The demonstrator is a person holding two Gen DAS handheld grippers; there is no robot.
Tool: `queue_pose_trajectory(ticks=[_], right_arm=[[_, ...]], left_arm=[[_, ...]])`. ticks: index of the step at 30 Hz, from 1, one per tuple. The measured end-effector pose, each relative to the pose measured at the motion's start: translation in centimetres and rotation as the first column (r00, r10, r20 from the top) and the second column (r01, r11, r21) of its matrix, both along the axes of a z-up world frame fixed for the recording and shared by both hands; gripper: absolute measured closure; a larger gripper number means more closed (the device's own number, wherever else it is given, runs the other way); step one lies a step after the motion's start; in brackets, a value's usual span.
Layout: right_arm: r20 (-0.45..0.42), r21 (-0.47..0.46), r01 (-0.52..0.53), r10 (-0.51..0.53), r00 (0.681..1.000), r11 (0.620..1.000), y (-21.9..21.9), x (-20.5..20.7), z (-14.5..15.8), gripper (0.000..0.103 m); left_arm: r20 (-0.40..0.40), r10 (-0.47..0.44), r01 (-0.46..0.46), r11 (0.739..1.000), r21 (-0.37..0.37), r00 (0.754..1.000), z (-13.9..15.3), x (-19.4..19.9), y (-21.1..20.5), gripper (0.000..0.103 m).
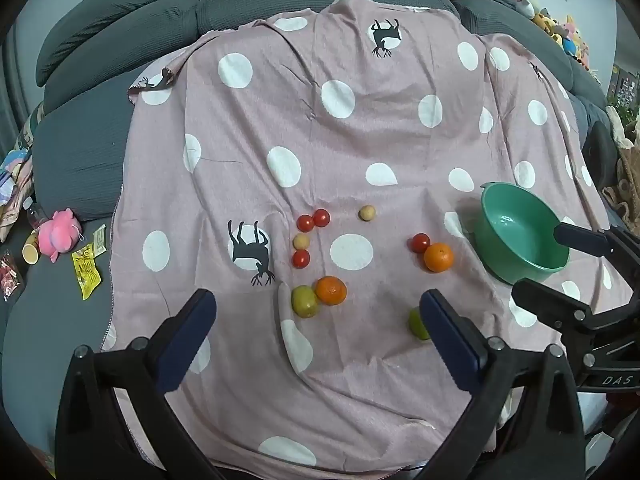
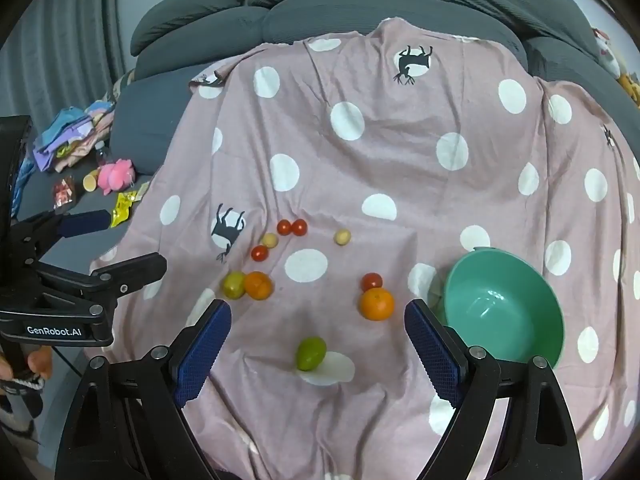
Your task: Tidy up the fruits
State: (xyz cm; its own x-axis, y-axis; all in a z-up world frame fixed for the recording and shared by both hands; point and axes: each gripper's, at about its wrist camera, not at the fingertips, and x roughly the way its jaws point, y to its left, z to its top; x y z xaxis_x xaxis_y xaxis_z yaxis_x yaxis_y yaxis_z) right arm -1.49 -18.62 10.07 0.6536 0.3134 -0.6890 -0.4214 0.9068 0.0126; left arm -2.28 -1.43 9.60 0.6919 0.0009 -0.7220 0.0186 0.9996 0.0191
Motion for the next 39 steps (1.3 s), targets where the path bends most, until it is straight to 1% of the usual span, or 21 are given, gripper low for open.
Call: queue_pose_trajectory(ticks=[9, 10, 18, 28, 30, 39], right_arm=[[0.0, 0.001, -0.012, 0.012, 1.0, 1.0, 0.33, 0.15, -0.03, 0.014], [0.0, 0.002, -0.001, 0.001, 1.0, 1.0, -0.16, 0.03, 0.21, 0.014], [0.001, 0.005, -0.002, 0.002, 1.0, 1.0, 0.27, 0.28, -0.03, 0.014], [0.004, 0.006, -0.002, 0.002, 1.0, 1.0, 0.02, 0.38, 0.4, 0.014], [0.002, 0.005, -0.002, 0.002, 1.0, 1.0, 0.45, 0.27, -0.06, 0.014], [-0.002, 0.0, -0.002, 0.002, 1.0, 1.0, 0.45, 0.37, -0.07, 0.014]], left_arm=[[0.001, 0.0, 0.0, 1.0, 0.002, 1.0, -0.06, -0.06, 0.02, 0.001], [0.001, 0.0, 0.0, 1.0, 0.002, 1.0, -0.06, -0.09, 0.02, 0.001], [-0.003, 0.0, 0.0, 1.0, 0.001, 1.0, -0.25, -0.11, 0.06, 0.001], [-0.007, -0.001, 0.001, 1.0, 0.001, 1.0, -0.38, -0.1, 0.09, 0.001], [-0.01, -0.003, 0.003, 1.0, 0.001, 1.0, -0.51, -0.09, 0.06, 0.001], [-0.017, -0.005, 0.005, 1.0, 0.002, 1.0, -0.85, 0.14, -0.04, 0.001]])
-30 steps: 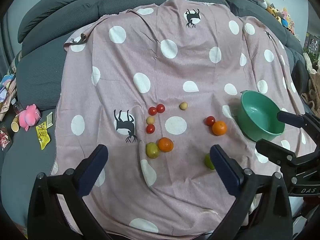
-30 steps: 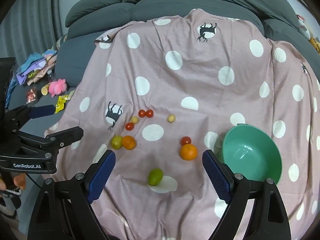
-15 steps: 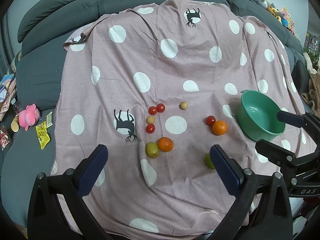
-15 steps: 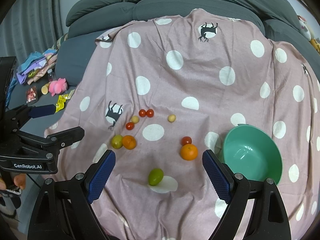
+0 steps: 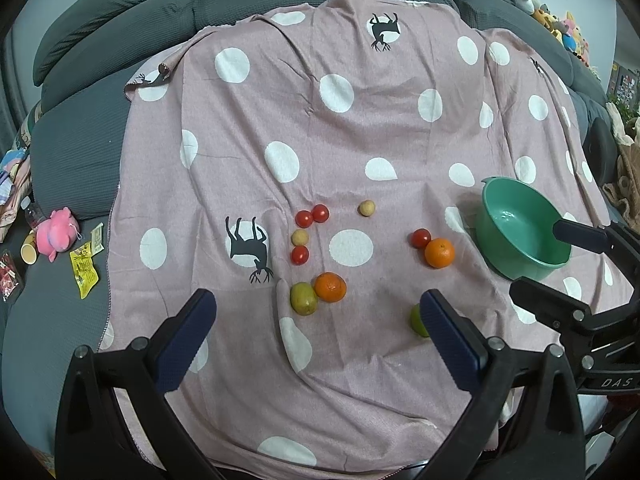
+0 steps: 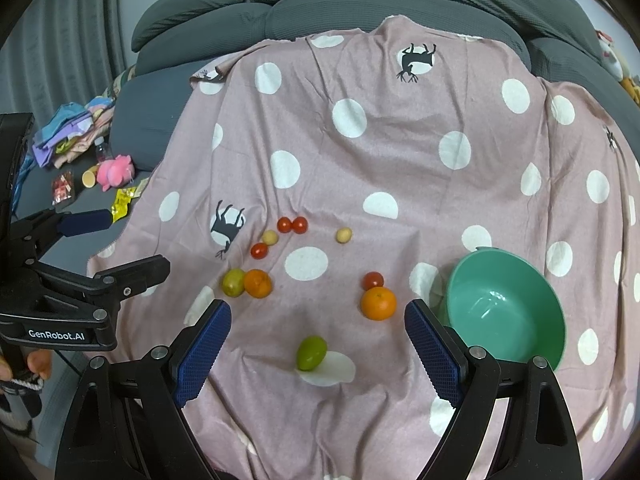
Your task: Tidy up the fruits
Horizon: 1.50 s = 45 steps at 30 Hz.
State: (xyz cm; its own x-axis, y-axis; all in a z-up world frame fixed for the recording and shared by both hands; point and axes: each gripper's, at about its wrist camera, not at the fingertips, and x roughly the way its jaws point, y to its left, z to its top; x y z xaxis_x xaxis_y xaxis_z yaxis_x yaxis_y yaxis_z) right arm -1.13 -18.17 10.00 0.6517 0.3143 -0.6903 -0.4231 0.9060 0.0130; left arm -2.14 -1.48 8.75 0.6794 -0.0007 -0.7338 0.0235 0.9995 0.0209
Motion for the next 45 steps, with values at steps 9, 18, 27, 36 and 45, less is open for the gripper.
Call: queue_pose_trajectory(ticks=[9, 18, 27, 36, 45], right_arm=[[0.002, 0.002, -0.001, 0.001, 1.0, 1.0, -0.1, 0.1, 0.0, 0.014], [-0.024, -0.006, 0.008, -0.008, 1.0, 1.0, -0.3, 0.3, -0.6, 0.014], [-0.147, -0.078, 0.039, -0.05, 0.988, 0.996, -1.2, 0.8, -4.5, 0.014], [-0.227, -0.003, 0.024, -0.024, 0.974, 1.0, -1.7, 0.7, -10.3, 0.018], [-0.216, -0.046, 0.025, -0.034, 0.976, 0.999, -2.6, 2.6, -13.0, 0.029]], left_arm=[[-0.004, -0.001, 0.001, 1.0, -0.001, 1.0, -0.1, 0.1, 0.0, 0.001], [-0.036, -0.012, 0.01, 0.998, -0.061, 0.999, -1.4, 0.7, 0.6, 0.001], [-0.084, -0.031, 0.014, 0.981, -0.194, 0.996, -5.5, 1.0, 2.4, 0.001], [-0.122, -0.084, 0.047, 0.96, -0.277, 0.989, -10.3, 0.3, 3.5, 0.004], [-0.105, -0.106, 0.075, 0.962, -0.264, 0.989, -11.4, 2.5, 2.9, 0.012]])
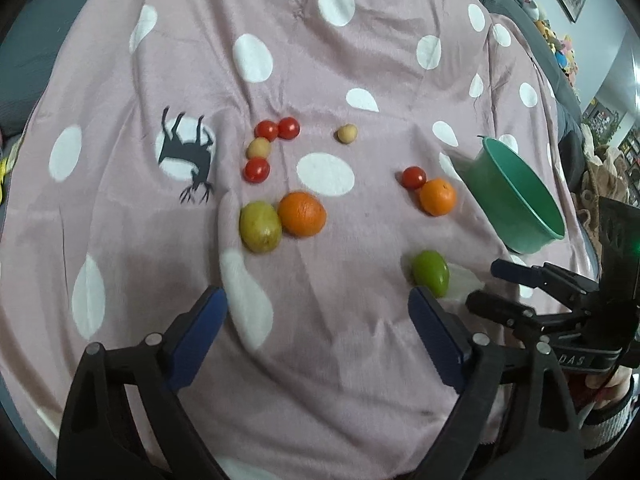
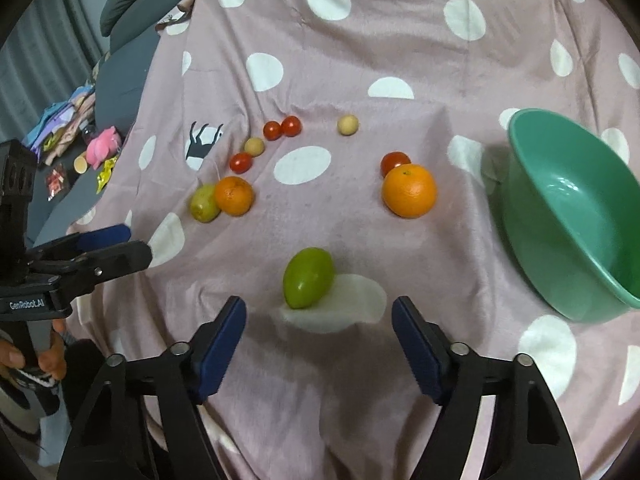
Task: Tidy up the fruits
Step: 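Grasp an orange with the left tool while the right tool grasps another orange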
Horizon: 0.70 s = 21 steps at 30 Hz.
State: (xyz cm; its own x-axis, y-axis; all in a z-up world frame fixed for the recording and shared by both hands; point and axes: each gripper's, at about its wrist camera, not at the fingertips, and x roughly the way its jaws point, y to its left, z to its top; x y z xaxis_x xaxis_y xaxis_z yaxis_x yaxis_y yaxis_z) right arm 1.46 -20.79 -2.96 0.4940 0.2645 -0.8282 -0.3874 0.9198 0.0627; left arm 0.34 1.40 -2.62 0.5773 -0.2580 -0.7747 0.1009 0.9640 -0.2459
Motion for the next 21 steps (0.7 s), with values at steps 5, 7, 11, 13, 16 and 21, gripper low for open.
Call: queue_pose_trajectory(ticks=[5, 7, 11, 13, 16, 21], right_arm=[[-0.006, 0.006, -0.009, 0.009, 1.0, 1.0, 0.2, 1.5, -0.6, 0.033], [0.007, -0.001, 0.013, -0.013, 1.0, 1.0, -0.1, 2.5, -0.5, 0.034], [0.058, -0.035, 0.085, -0.083, 0.995, 0.996, -0.9, 5.0, 0.1, 0.034], [0.097, -0.071, 0.103, -0.096, 0.991, 0.992, -1.0, 6.2, 0.6, 0.034], [0.111, -0.105, 0.096, -0.084, 0.99, 0.99, -0.7, 7.6, 0.4, 0.035], [0.078, -0.182, 0.074, -0.061, 0.995, 0.98, 0.3, 10.1, -1.3, 0.044]], left_arm=[[0.033, -0.031, 0.028, 0.997, 0.071, 0.999, -0.4, 2.5, -0.9, 0.018], [0.035, -0.048, 0.044, 0.993, 0.107, 0.998, -0.8, 3.7, -1.4, 0.02], [0.01, -0.071, 0.068, 0.986, 0.15, 0.997, -1.7, 5.9, -2.3, 0.024], [0.001, -0.079, 0.077, 0.981, 0.18, 0.997, -2.3, 6.9, -2.7, 0.027], [-0.014, -0.097, 0.097, 0.97, 0.222, 0.995, -3.1, 8.2, -3.2, 0.035], [-0.025, -0.107, 0.11, 0.954, 0.279, 0.994, -4.0, 9.4, -3.7, 0.04]])
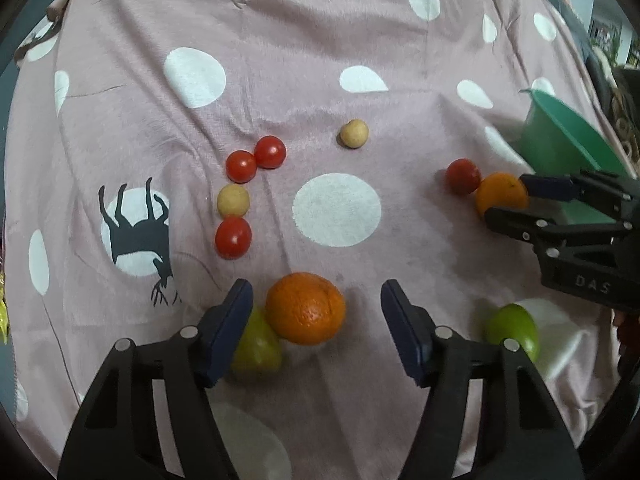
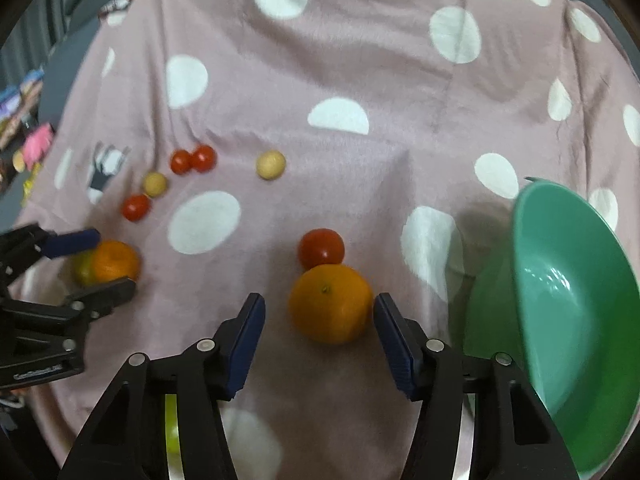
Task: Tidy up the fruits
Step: 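Grasp an orange with the left tool while the right tool grasps another orange, then carry both oranges over the green bowl and open both tools to drop them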
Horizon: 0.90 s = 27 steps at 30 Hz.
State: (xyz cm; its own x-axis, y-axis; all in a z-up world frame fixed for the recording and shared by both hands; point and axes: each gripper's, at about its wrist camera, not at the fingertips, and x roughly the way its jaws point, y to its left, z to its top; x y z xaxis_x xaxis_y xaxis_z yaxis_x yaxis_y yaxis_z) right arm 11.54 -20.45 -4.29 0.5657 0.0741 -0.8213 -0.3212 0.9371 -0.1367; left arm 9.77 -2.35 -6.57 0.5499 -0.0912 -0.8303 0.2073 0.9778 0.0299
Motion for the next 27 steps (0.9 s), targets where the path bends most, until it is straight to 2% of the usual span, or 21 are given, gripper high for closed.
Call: queue_pose_trajectory(ticks=[3, 4, 6, 13, 17, 23, 27], right_arm=[[-0.027, -0.021, -0.003, 0.002, 1.0, 1.0, 0.4, 0.9, -1.0, 0.047], [-0.041, -0.025, -0.008, 0.007, 0.999, 1.0, 0.4, 1.1, -1.2, 0.052], [-0.06, 0.003, -0.009, 0.009, 0.998, 1.0, 0.4, 1.1, -1.8, 0.054], [-0.069, 0.095, -0.009, 0.015, 0.998, 0.995, 0.0, 0.5, -1.8, 0.055], [-0.065, 0.153, -0.006, 0.016, 0.998, 0.988, 0.0, -0.3, -1.3, 0.055], [-0.023, 0.251, -0.013, 0.019, 1.0, 0.968, -1.4, -2.4, 1.2, 0.055], [0.034, 0.325, -0.006, -0.006, 0.999, 0.946, -3.5, -4.1, 3.3, 0.055]], left_arm=[[-0.007, -0.004, 0.004, 1.0, 0.023, 1.0, -0.4, 0.5, 0.0, 0.05], [-0.008, -0.005, 0.005, 1.0, 0.029, 1.0, -0.5, 0.6, 0.0, 0.055], [-0.014, -0.005, 0.006, 0.999, 0.039, 1.0, -0.7, 0.8, 0.0, 0.061], [-0.011, 0.007, -0.007, 1.0, 0.007, 1.0, -0.6, 0.8, 0.1, 0.062], [-0.004, 0.006, -0.006, 1.0, -0.016, 1.0, 0.3, 0.0, 0.1, 0.062], [0.017, -0.007, 0.009, 0.995, -0.102, 1.0, 2.9, -1.8, -0.4, 0.062], [0.039, -0.052, 0.058, 0.983, -0.174, 0.998, 5.2, -2.9, -1.7, 0.062]])
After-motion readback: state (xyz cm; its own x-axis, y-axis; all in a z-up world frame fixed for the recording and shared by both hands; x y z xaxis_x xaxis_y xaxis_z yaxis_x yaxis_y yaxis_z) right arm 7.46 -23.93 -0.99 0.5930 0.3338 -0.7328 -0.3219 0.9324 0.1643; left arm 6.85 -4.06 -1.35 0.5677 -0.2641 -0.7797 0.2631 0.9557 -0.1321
